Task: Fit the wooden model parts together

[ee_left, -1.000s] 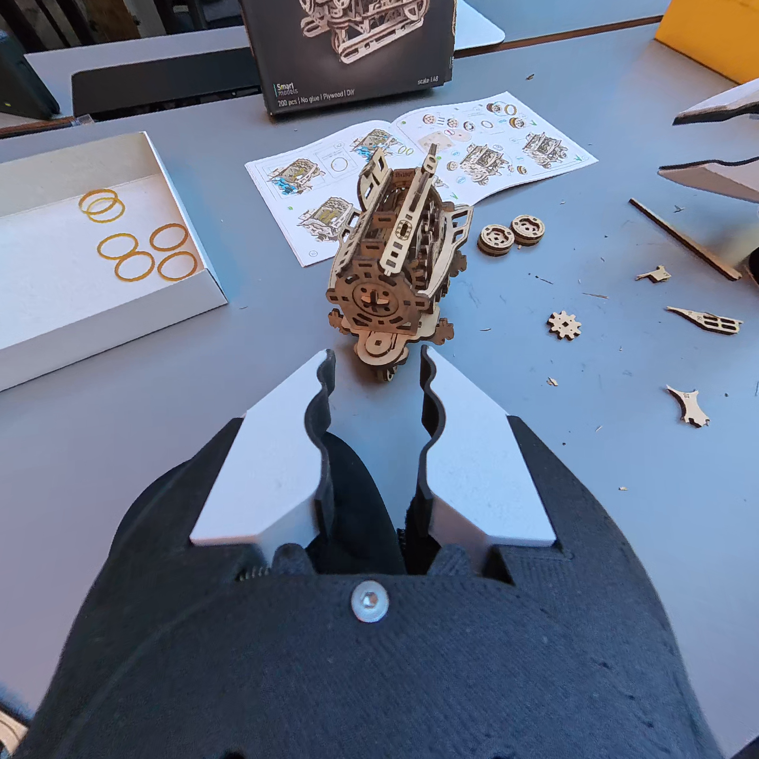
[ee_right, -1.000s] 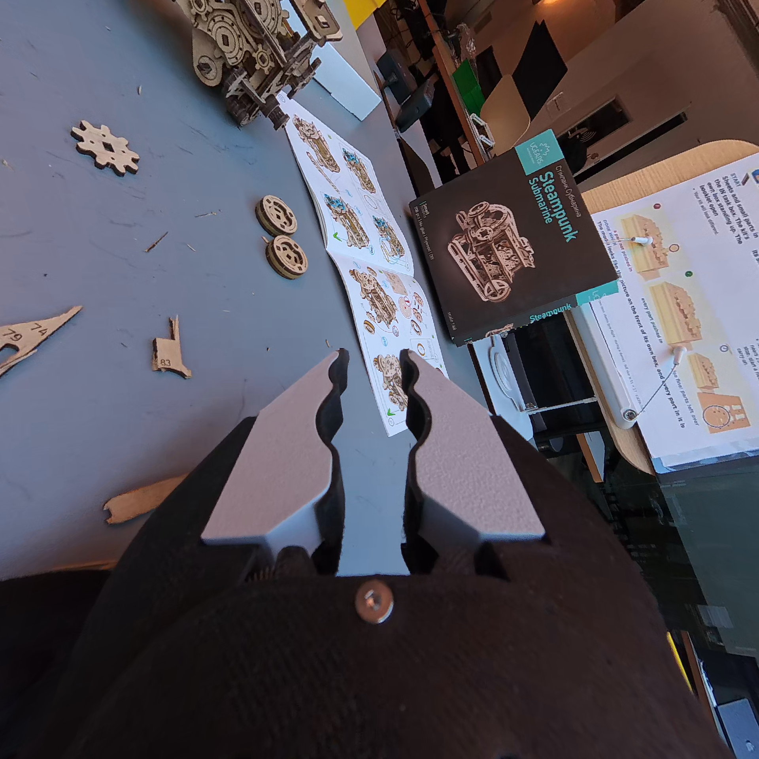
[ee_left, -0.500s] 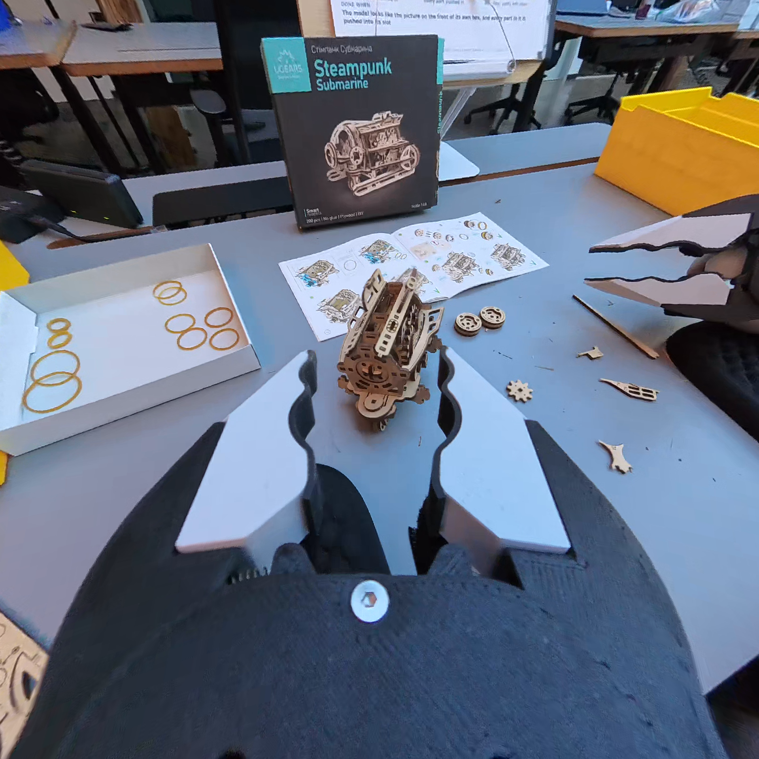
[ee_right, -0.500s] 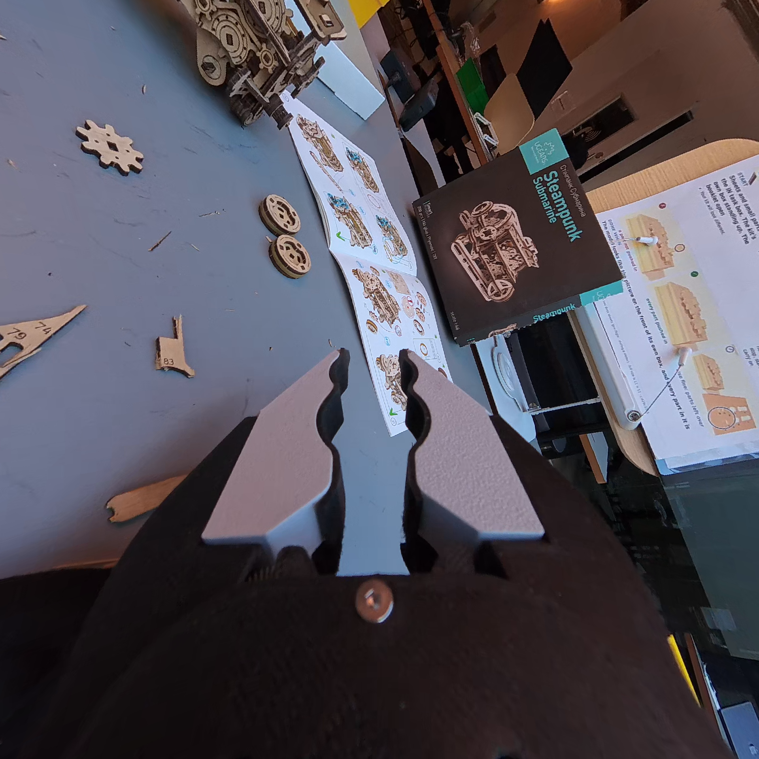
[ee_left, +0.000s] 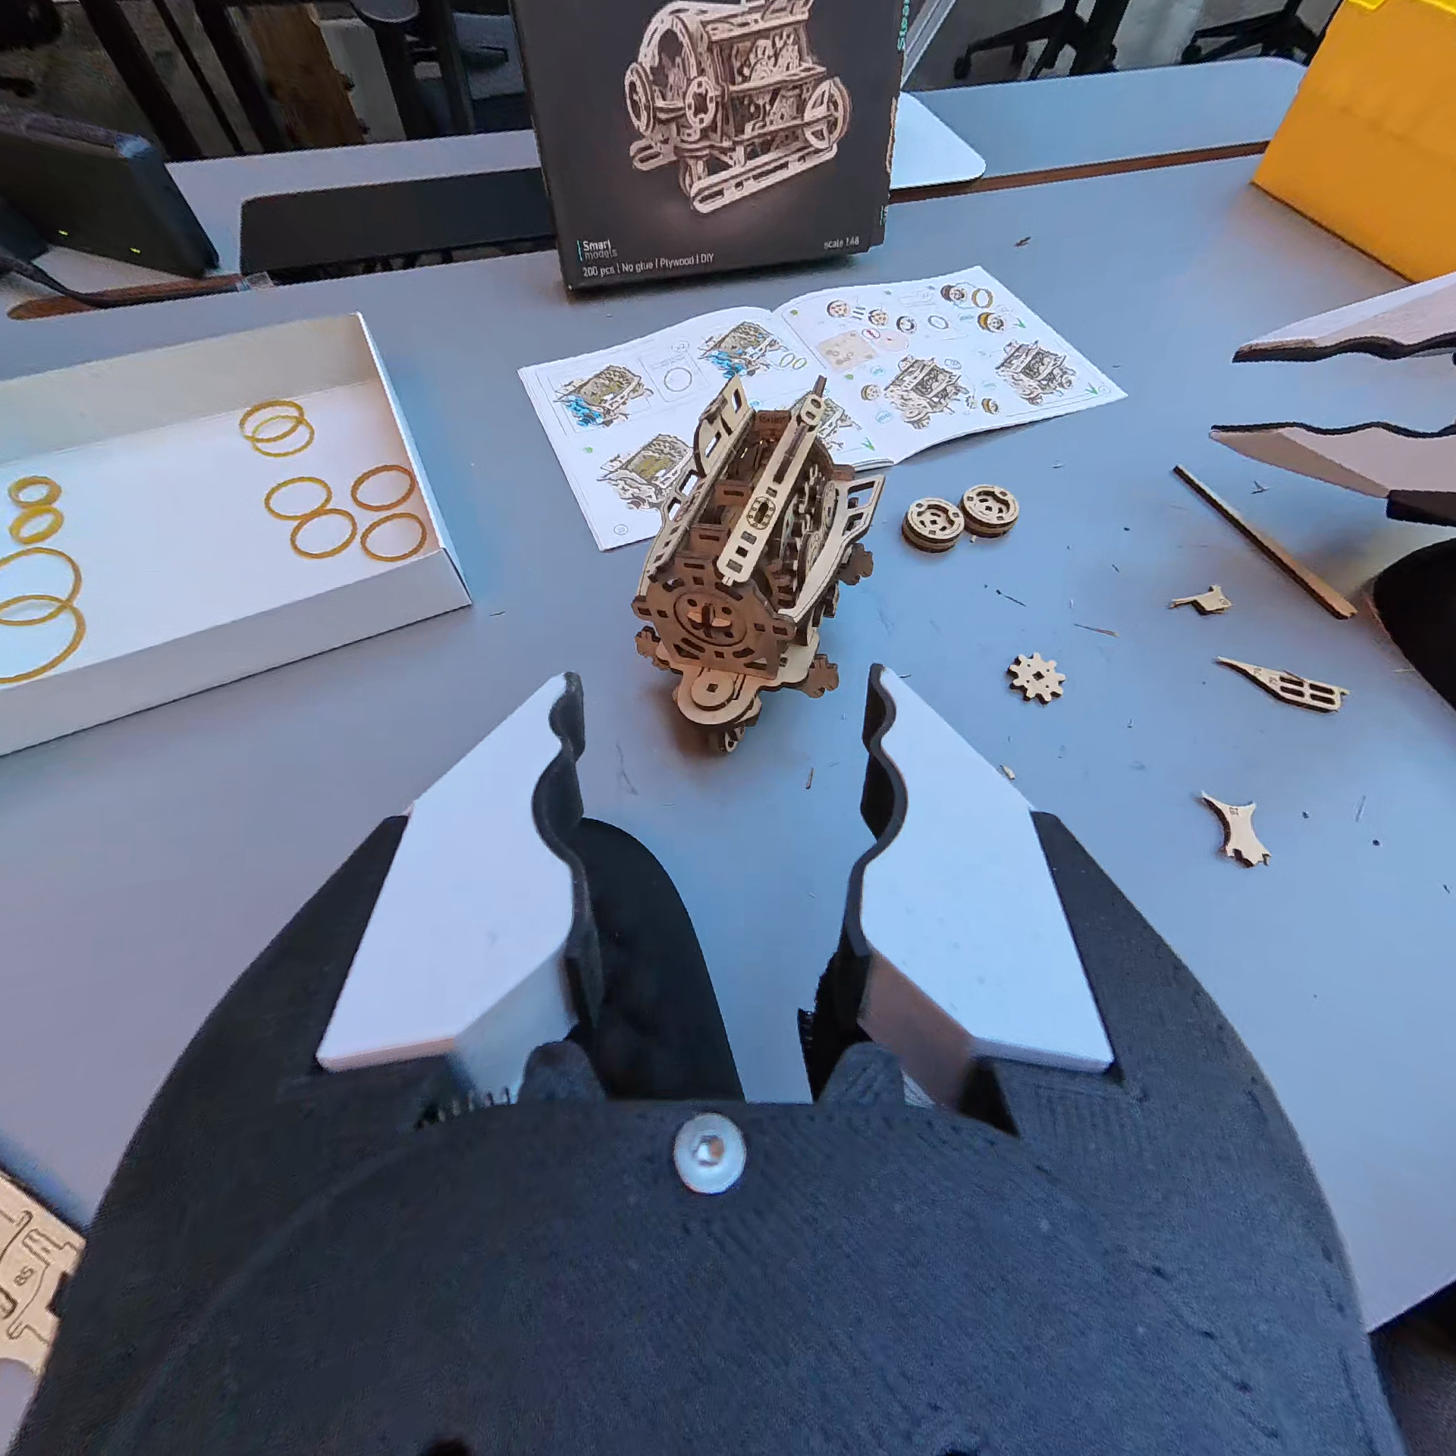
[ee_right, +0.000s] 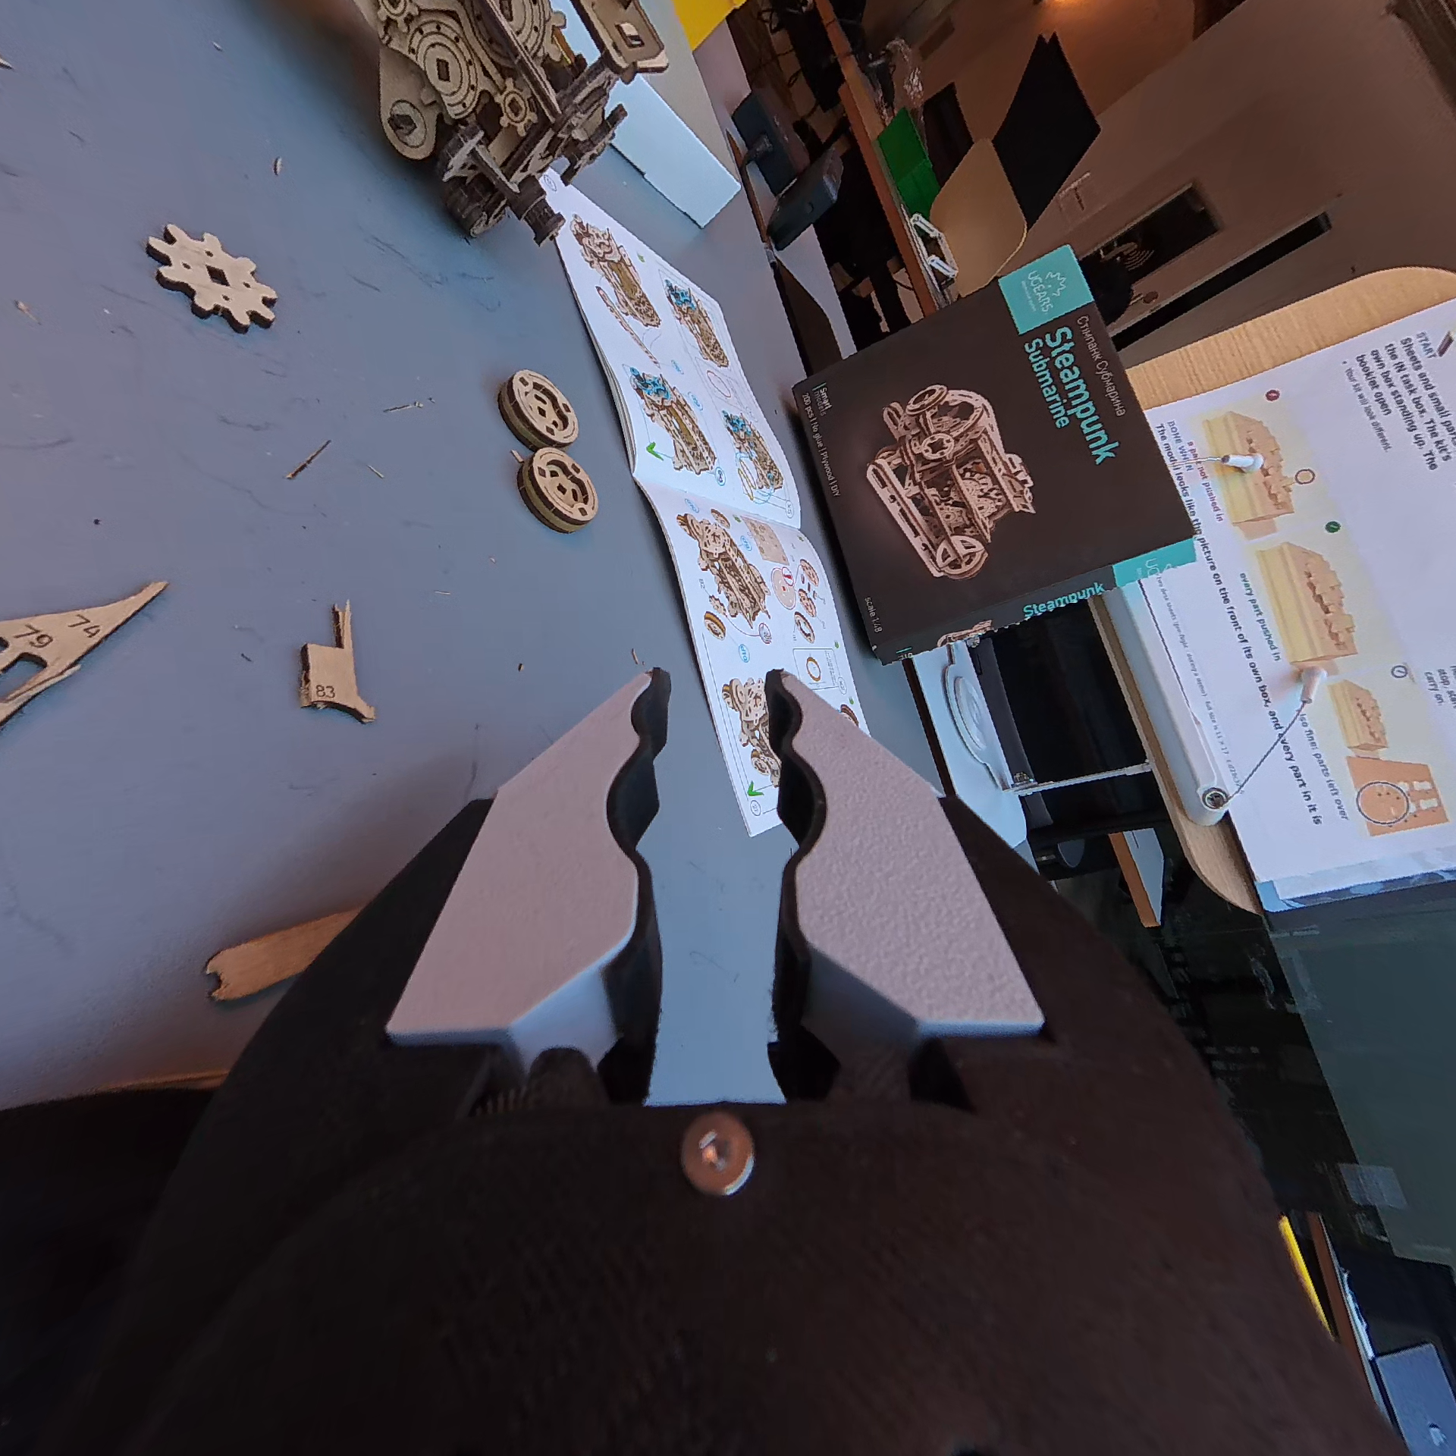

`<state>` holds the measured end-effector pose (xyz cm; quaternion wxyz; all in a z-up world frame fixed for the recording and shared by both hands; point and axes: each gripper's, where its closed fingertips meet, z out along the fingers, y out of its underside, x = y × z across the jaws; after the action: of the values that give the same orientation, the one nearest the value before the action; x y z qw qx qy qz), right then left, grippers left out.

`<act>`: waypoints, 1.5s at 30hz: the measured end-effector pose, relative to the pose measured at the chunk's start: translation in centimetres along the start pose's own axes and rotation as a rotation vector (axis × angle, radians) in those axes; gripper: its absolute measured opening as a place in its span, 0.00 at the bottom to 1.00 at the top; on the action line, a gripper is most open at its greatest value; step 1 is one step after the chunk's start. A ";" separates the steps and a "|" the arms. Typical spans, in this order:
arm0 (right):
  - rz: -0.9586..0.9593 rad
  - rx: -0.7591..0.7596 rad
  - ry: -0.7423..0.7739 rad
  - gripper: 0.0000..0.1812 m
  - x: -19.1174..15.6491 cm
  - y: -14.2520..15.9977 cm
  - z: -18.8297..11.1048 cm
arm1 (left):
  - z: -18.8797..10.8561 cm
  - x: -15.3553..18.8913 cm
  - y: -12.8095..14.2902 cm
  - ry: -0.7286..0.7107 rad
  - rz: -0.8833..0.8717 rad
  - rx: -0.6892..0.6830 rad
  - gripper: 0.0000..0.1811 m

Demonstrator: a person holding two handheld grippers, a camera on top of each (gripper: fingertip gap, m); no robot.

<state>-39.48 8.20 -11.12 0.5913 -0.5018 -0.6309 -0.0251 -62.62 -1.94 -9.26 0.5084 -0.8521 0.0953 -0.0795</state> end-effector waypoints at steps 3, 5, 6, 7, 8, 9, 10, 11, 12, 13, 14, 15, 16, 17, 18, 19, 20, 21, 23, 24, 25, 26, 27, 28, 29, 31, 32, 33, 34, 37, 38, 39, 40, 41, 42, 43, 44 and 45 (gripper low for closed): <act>0.000 0.000 0.000 0.13 0.0 0.0 0.0 | 0.0 -0.1 0.2 0.002 -0.009 -0.003 0.39; 0.002 0.001 0.000 0.13 0.0 0.0 0.0 | 0.0 -0.2 0.2 0.003 -0.011 -0.002 0.39; 0.003 0.005 -0.001 0.13 0.0 -0.1 0.0 | 0.0 -0.2 0.3 0.004 -0.012 -0.003 0.39; 0.005 0.007 -0.001 0.13 0.0 -0.1 0.0 | 0.1 -0.2 0.4 0.003 -0.012 -0.005 0.39; 0.005 0.006 -0.001 0.13 0.0 -0.1 0.0 | 0.1 -0.2 0.4 0.003 -0.012 -0.008 0.39; 0.005 0.005 -0.001 0.13 0.0 -0.1 0.0 | 0.1 -0.2 0.5 0.004 -0.013 -0.009 0.39; 0.005 0.004 -0.003 0.13 0.0 -0.1 0.0 | 0.1 -0.1 0.5 0.006 -0.015 -0.009 0.39; 0.004 0.004 -0.003 0.13 0.0 -0.1 0.0 | 0.1 -0.1 0.6 0.008 -0.016 -0.010 0.39; 0.004 0.004 -0.003 0.13 0.0 -0.1 0.0 | 0.1 -0.1 0.6 0.008 -0.015 -0.011 0.39; 0.004 0.005 -0.004 0.13 0.0 -0.1 0.0 | 0.1 -0.1 0.7 0.007 -0.014 -0.012 0.39; 0.005 0.004 -0.004 0.13 0.0 -0.1 0.0 | 0.1 -0.1 0.7 0.007 -0.014 -0.012 0.39; 0.005 0.002 -0.005 0.13 -0.1 0.0 0.0 | 0.0 -0.1 0.8 0.007 -0.015 -0.013 0.39; 0.004 0.002 -0.005 0.13 -0.1 0.0 0.0 | 0.0 -0.1 0.8 0.008 -0.016 -0.012 0.39; 0.005 0.002 -0.005 0.13 -0.1 0.0 0.0 | 0.0 -0.1 0.8 0.009 -0.017 -0.011 0.39; 0.005 0.002 -0.004 0.13 -0.1 0.0 0.0 | 0.0 -0.1 0.8 0.009 -0.017 -0.012 0.39; 0.004 0.001 -0.004 0.13 -0.1 0.0 0.0 | 0.0 -0.1 0.9 0.009 -0.017 -0.014 0.39; 0.004 0.001 -0.004 0.13 -0.1 0.0 0.0 | 0.0 -0.2 0.9 0.007 -0.017 -0.014 0.39; 0.005 0.001 -0.004 0.13 -0.1 0.0 0.0 | 0.0 -0.2 1.0 0.007 -0.018 -0.014 0.39; 0.004 -0.001 -0.005 0.13 -0.1 0.0 0.0 | -0.1 -0.2 1.0 0.008 -0.022 -0.012 0.39; 0.004 -0.001 -0.005 0.13 -0.1 0.0 0.0 | -0.1 -0.2 1.1 0.008 -0.024 -0.012 0.39; 0.004 0.000 -0.005 0.13 -0.1 0.0 0.0 | -0.1 -0.3 1.1 0.008 -0.024 -0.013 0.39; 0.004 0.000 -0.005 0.13 -0.1 0.0 0.0 | -0.1 -0.3 1.2 0.007 -0.023 -0.014 0.39; 0.004 -0.001 -0.005 0.13 -0.1 0.0 0.0 | -0.1 -0.3 1.2 0.007 -0.022 -0.016 0.39; 0.004 0.000 -0.005 0.13 -0.1 0.0 0.0 | -0.1 -0.3 1.2 0.007 -0.021 -0.016 0.39; 0.004 0.000 -0.005 0.13 -0.1 0.0 0.0 | -0.1 -0.3 1.3 0.008 -0.019 -0.017 0.39; 0.005 -0.001 -0.006 0.13 -0.1 0.0 0.0 | -0.1 -0.3 1.3 0.008 -0.014 -0.019 0.39; 0.004 -0.001 -0.005 0.13 -0.1 0.0 0.0 | 0.0 -0.2 1.4 0.013 -0.011 -0.021 0.38; 0.004 -0.001 -0.005 0.13 -0.1 0.0 0.0 | 0.0 0.0 1.6 0.022 -0.005 -0.027 0.36; 0.005 -0.001 -0.005 0.13 -0.1 0.0 0.0 | 0.1 0.2 1.8 0.033 0.003 -0.034 0.34; 0.005 -0.001 -0.005 0.13 -0.1 0.0 0.0 | 0.6 1.2 2.8 0.064 0.031 -0.070 0.27; 0.005 -0.002 -0.005 0.13 -0.1 0.0 0.0 | 0.9 1.3 3.3 0.062 0.039 -0.087 0.28; 0.004 -0.002 -0.005 0.13 -0.1 0.0 0.0 | 1.1 1.3 3.6 0.052 0.049 -0.098 0.28; 0.004 -0.003 -0.005 0.13 -0.1 0.0 0.0 | 1.2 1.2 3.8 0.037 0.057 -0.100 0.28; 0.005 -0.004 -0.005 0.13 -0.1 0.0 0.0 | 1.2 1.0 3.8 0.024 0.061 -0.099 0.28; 0.005 -0.005 -0.006 0.13 -0.1 0.1 0.0 | 1.3 1.0 3.8 0.020 0.061 -0.101 0.28; 0.004 -0.006 -0.005 0.13 -0.1 0.1 0.0 | 1.3 1.0 3.9 0.021 0.061 -0.104 0.28; 0.004 -0.006 -0.005 0.13 -0.1 0.1 0.0 | 1.3 1.0 3.9 0.022 0.060 -0.109 0.28; 0.004 -0.006 -0.005 0.13 -0.1 0.1 0.0 | 1.4 1.0 4.0 0.021 0.061 -0.115 0.27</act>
<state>-39.46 8.23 -11.23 0.5882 -0.5051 -0.6311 -0.0246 -61.67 -2.86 -13.42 0.4599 -0.8757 0.1308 -0.0674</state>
